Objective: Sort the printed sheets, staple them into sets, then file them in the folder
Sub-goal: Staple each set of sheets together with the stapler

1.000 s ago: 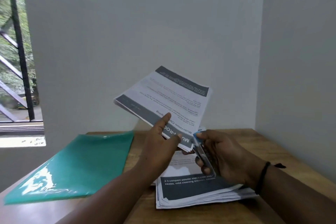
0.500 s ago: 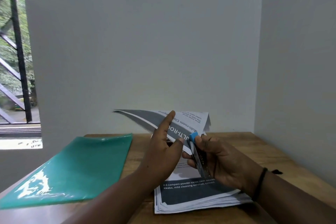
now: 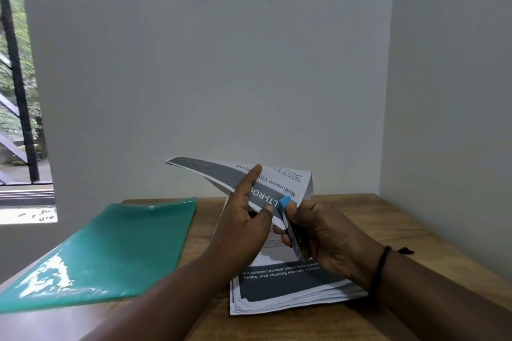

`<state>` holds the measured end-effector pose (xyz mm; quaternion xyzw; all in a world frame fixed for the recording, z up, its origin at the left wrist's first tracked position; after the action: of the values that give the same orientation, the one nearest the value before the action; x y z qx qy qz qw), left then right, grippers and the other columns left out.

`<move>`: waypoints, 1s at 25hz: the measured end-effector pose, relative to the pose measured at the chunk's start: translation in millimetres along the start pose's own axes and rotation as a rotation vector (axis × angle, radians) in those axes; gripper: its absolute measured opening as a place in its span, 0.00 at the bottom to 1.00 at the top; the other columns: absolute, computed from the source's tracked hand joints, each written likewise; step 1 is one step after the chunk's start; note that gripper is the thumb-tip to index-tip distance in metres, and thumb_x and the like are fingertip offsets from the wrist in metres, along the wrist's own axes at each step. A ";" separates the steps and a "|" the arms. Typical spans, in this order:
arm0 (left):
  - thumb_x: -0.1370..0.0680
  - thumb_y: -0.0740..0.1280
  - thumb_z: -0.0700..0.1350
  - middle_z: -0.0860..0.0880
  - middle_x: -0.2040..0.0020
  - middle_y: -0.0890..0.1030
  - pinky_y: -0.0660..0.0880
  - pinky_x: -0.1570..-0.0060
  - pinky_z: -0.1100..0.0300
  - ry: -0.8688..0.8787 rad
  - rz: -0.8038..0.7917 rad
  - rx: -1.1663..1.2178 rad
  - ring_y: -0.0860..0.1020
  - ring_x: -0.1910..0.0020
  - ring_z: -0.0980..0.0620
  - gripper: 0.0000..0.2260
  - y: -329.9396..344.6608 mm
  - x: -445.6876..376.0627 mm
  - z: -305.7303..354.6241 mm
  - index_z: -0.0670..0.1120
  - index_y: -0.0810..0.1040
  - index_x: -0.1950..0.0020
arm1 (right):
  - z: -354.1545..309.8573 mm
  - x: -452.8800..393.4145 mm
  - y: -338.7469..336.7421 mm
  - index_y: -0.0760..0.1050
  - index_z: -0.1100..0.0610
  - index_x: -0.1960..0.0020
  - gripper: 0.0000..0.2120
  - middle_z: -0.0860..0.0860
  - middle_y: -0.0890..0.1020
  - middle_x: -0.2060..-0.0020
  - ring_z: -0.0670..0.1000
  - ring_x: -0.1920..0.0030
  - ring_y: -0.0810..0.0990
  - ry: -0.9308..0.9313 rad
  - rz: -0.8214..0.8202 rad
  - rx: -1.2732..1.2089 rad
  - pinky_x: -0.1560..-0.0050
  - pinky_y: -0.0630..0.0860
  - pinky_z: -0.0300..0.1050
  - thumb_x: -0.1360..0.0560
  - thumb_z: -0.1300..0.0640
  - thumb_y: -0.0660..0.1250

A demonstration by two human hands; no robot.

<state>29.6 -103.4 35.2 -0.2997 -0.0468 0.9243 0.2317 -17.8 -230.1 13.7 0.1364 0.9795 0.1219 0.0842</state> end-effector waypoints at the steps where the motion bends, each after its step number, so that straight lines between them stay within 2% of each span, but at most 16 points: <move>1: 0.21 0.64 0.35 0.50 0.39 0.78 0.76 0.62 0.73 -0.008 0.000 0.025 0.81 0.51 0.60 0.28 0.1 0.1 0.9 0.57 0.62 0.26 | -0.4 1.3 0.2 0.79 0.61 0.49 0.12 0.56 0.84 0.65 0.51 0.66 0.83 0.031 -0.024 -0.005 0.63 0.80 0.44 0.30 0.57 0.69; 3: 0.22 0.64 0.32 0.50 0.40 0.79 0.79 0.59 0.67 -0.013 0.017 0.100 0.82 0.52 0.58 0.29 -4.8 -3.5 -1.7 0.58 0.66 0.27 | -3.9 4.3 -2.7 0.78 0.62 0.49 0.13 0.58 0.83 0.63 0.52 0.65 0.83 0.106 -0.072 -0.013 0.64 0.80 0.43 0.30 0.56 0.68; 5: 0.23 0.64 0.31 0.49 0.43 0.81 0.82 0.54 0.53 -0.030 0.094 0.192 0.84 0.52 0.52 0.28 -17.6 -11.7 -3.6 0.60 0.71 0.32 | -12.4 1.2 -18.2 0.78 0.63 0.48 0.13 0.58 0.83 0.61 0.50 0.68 0.80 0.119 -0.078 -0.005 0.69 0.78 0.42 0.27 0.56 0.67; 6: 0.23 0.63 0.29 0.49 0.45 0.81 0.82 0.53 0.49 -0.045 0.136 0.270 0.84 0.53 0.50 0.28 -25.7 -16.7 -3.6 0.60 0.74 0.34 | -17.1 -4.3 -31.2 0.78 0.63 0.48 0.15 0.56 0.82 0.60 0.49 0.69 0.78 0.102 -0.045 -0.006 0.72 0.76 0.41 0.30 0.54 0.69; 8: 0.25 0.57 0.25 0.46 0.44 0.80 0.82 0.56 0.50 -0.082 0.177 0.533 0.83 0.51 0.46 0.29 -39.6 -24.3 0.7 0.54 0.77 0.36 | -27.6 -16.7 -67.2 0.77 0.59 0.51 0.20 0.52 0.78 0.62 0.48 0.73 0.72 0.048 0.132 -0.037 0.75 0.69 0.39 0.36 0.47 0.73; 10: 0.30 0.53 0.24 0.43 0.45 0.78 0.82 0.64 0.55 -0.111 0.151 0.752 0.80 0.52 0.43 0.32 -52.9 -29.9 7.4 0.49 0.75 0.33 | -39.7 -21.7 -107.8 0.74 0.54 0.51 0.18 0.50 0.73 0.64 0.47 0.76 0.66 -0.022 0.378 -0.051 0.75 0.63 0.38 0.31 0.42 0.69; 12: 0.36 0.54 0.28 0.42 0.50 0.78 0.79 0.74 0.58 -0.164 0.054 0.842 0.80 0.60 0.45 0.34 -65.8 -33.5 10.9 0.48 0.72 0.32 | -45.1 -18.9 -138.4 0.74 0.53 0.49 0.21 0.50 0.71 0.64 0.47 0.76 0.64 -0.029 0.516 -0.005 0.75 0.61 0.37 0.28 0.37 0.66; 13: 0.38 0.56 0.30 0.42 0.52 0.78 0.77 0.76 0.60 -0.220 0.004 0.827 0.79 0.64 0.46 0.35 -70.9 -35.4 8.3 0.49 0.71 0.32 | -44.6 -18.1 -146.9 0.74 0.54 0.47 0.23 0.51 0.72 0.63 0.48 0.75 0.65 -0.011 0.529 0.058 0.75 0.61 0.37 0.29 0.35 0.65; 15: 0.35 0.59 0.28 0.39 0.49 0.78 0.79 0.73 0.58 -0.383 -0.029 0.676 0.79 0.63 0.45 0.34 -80.6 -41.4 -12.6 0.51 0.69 0.31 | -39.4 -16.2 -148.2 0.76 0.57 0.47 0.27 0.54 0.77 0.59 0.53 0.70 0.69 0.041 0.506 0.277 0.70 0.65 0.42 0.31 0.35 0.68; 16: 0.31 0.60 0.27 0.37 0.46 0.78 0.80 0.68 0.54 -0.454 -0.009 0.535 0.79 0.61 0.43 0.33 -84.7 -43.6 -25.9 0.52 0.67 0.30 | -34.8 -14.6 -144.9 0.77 0.59 0.50 0.27 0.56 0.79 0.58 0.53 0.67 0.71 0.061 0.493 0.423 0.67 0.66 0.43 0.33 0.36 0.70; 18: 0.26 0.63 0.27 0.35 0.47 0.79 0.81 0.60 0.50 -0.512 0.036 0.210 0.80 0.58 0.42 0.30 -88.3 -43.9 -51.1 0.51 0.65 0.29 | -25.8 -13.0 -130.8 0.74 0.59 0.59 0.21 0.56 0.79 0.64 0.51 0.72 0.69 0.117 0.394 0.727 0.70 0.64 0.39 0.31 0.40 0.72; 20: 0.25 0.66 0.29 0.37 0.50 0.79 0.81 0.60 0.50 -0.499 0.065 0.011 0.81 0.60 0.44 0.27 -83.8 -41.2 -67.0 0.49 0.65 0.30 | -16.0 -12.8 -114.0 0.66 0.55 0.64 0.21 0.50 0.70 0.73 0.48 0.76 0.64 0.186 0.219 0.951 0.74 0.61 0.39 0.30 0.41 0.72; 21: 0.25 0.68 0.30 0.38 0.50 0.79 0.81 0.61 0.52 -0.475 0.083 -0.031 0.81 0.60 0.45 0.27 -81.1 -40.5 -73.0 0.48 0.65 0.30 | -12.6 -13.1 -107.5 0.64 0.54 0.65 0.23 0.48 0.68 0.75 0.47 0.75 0.64 0.202 0.154 1.047 0.71 0.61 0.39 0.32 0.39 0.72; 22: 0.25 0.68 0.32 0.38 0.50 0.79 0.80 0.61 0.53 -0.437 0.109 -0.050 0.81 0.59 0.45 0.27 -78.7 -41.3 -77.8 0.48 0.65 0.30 | -10.6 -13.5 -102.0 0.64 0.53 0.66 0.24 0.46 0.67 0.75 0.46 0.74 0.64 0.220 0.123 1.127 0.69 0.60 0.38 0.33 0.37 0.72; 25: 0.24 0.69 0.36 0.40 0.43 0.77 0.80 0.51 0.46 -0.345 0.204 0.054 0.81 0.52 0.43 0.28 -68.7 -43.6 -81.5 0.49 0.61 0.28 | -13.5 -11.6 -92.5 0.65 0.53 0.64 0.24 0.46 0.68 0.73 0.44 0.74 0.65 0.273 0.113 1.218 0.71 0.60 0.36 0.33 0.35 0.71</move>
<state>135.1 -66.5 7.4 -0.1337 -0.0303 0.9816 0.1332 -32.3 -322.6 3.9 0.1945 0.8664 -0.4377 -0.1412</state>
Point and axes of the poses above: each hand's wrist, its own x-axis away from the middle knuckle, its own y-axis out of the palm, z = x × y, the point moved 5 cm from there along -x, towards the middle knuckle
